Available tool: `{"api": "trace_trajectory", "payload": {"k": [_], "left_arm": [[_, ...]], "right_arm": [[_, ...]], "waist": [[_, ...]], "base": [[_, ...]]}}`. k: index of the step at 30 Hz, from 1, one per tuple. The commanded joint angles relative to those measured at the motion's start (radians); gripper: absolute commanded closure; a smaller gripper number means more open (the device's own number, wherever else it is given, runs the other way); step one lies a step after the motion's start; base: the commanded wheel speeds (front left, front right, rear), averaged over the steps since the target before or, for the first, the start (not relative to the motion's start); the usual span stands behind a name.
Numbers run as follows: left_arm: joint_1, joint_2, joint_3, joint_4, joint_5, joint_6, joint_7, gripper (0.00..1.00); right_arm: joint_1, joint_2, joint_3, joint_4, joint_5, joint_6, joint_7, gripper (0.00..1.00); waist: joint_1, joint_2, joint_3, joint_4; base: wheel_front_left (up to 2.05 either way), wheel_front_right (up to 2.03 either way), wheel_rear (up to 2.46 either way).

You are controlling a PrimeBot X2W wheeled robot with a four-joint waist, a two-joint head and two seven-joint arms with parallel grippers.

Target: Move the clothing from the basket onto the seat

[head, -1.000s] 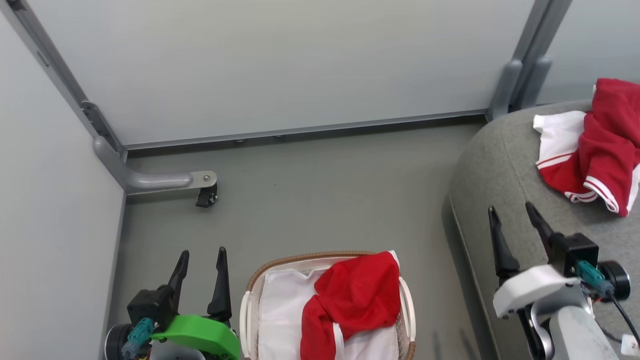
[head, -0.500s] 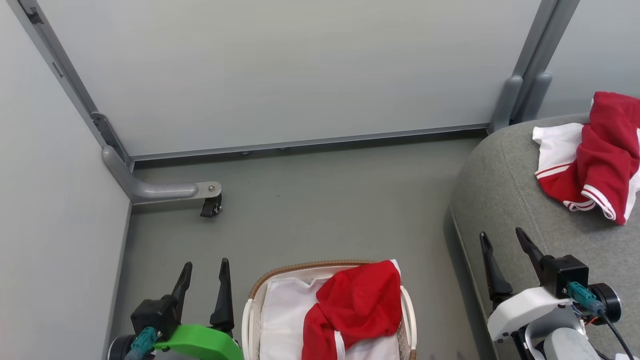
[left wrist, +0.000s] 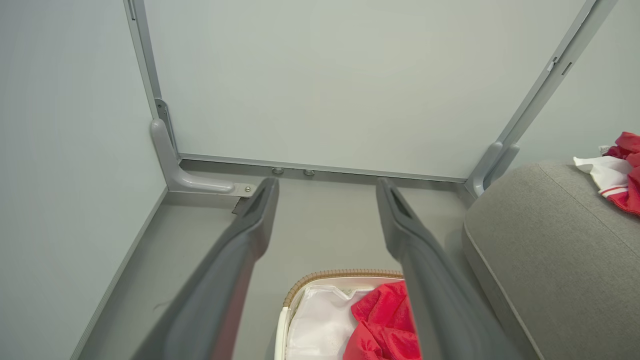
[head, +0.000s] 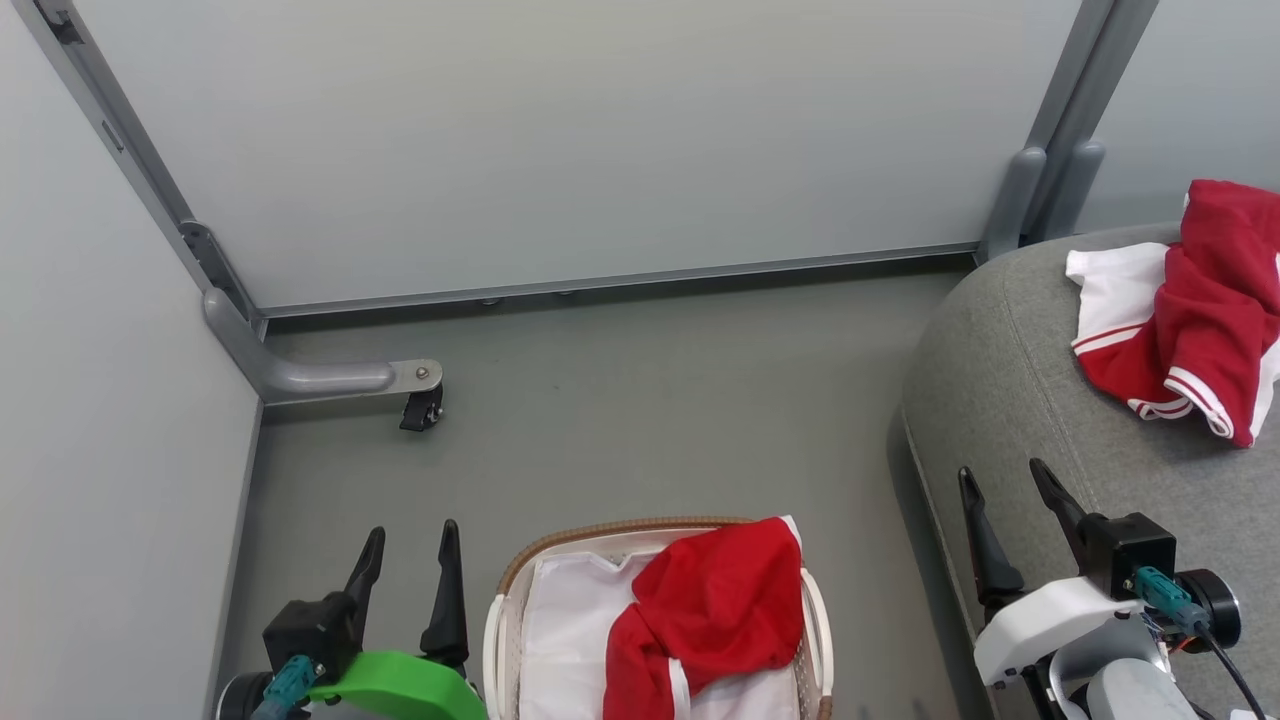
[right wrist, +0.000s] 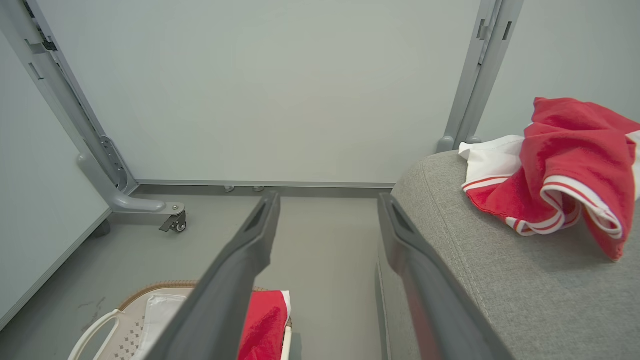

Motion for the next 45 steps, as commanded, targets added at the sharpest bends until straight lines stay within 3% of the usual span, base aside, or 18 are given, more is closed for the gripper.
{"api": "trace_trajectory", "payload": {"k": [1, 13, 25, 35, 45], "left_arm": [[0.004, 0.002, 0.001, 0.004, 0.003, -0.001, 0.000, 0.00], [-0.133, 0.002, -0.069, 0.064, 0.007, -0.022, 0.000, 0.00], [-0.450, 0.003, -0.250, 0.431, 0.002, -0.048, 0.025, 0.00], [-0.599, 0.005, -0.357, 0.689, -0.047, -0.061, 0.127, 0.00], [-0.705, 0.023, -0.372, 0.849, -0.036, -0.014, 0.147, 0.00]], "right_arm": [[0.005, -0.004, -0.002, -0.004, -0.003, -0.001, 0.000, 0.00], [-0.068, -0.004, -0.003, -0.053, 0.002, -0.001, 0.000, 0.00], [-0.225, -0.003, 0.035, -0.176, 0.023, -0.001, 0.000, 0.00], [-0.313, -0.003, 0.079, -0.208, 0.078, -0.001, 0.000, 0.00], [-0.375, -0.003, 0.125, -0.235, 0.119, -0.001, 0.000, 0.00]], "waist": [[0.0000, 0.0000, 0.003, -0.001], [0.0000, 0.0000, 0.124, -0.024], [0.0000, 0.0000, 0.415, -0.146], [0.0000, 0.0000, 0.600, -0.263], [0.0000, 0.0000, 0.720, -0.331]], "base": [[0.00, 0.00, 0.00], [0.00, 0.00, 0.00], [0.00, 0.00, 0.00], [0.00, 0.00, 0.00], [0.00, 0.00, 0.00]]}}
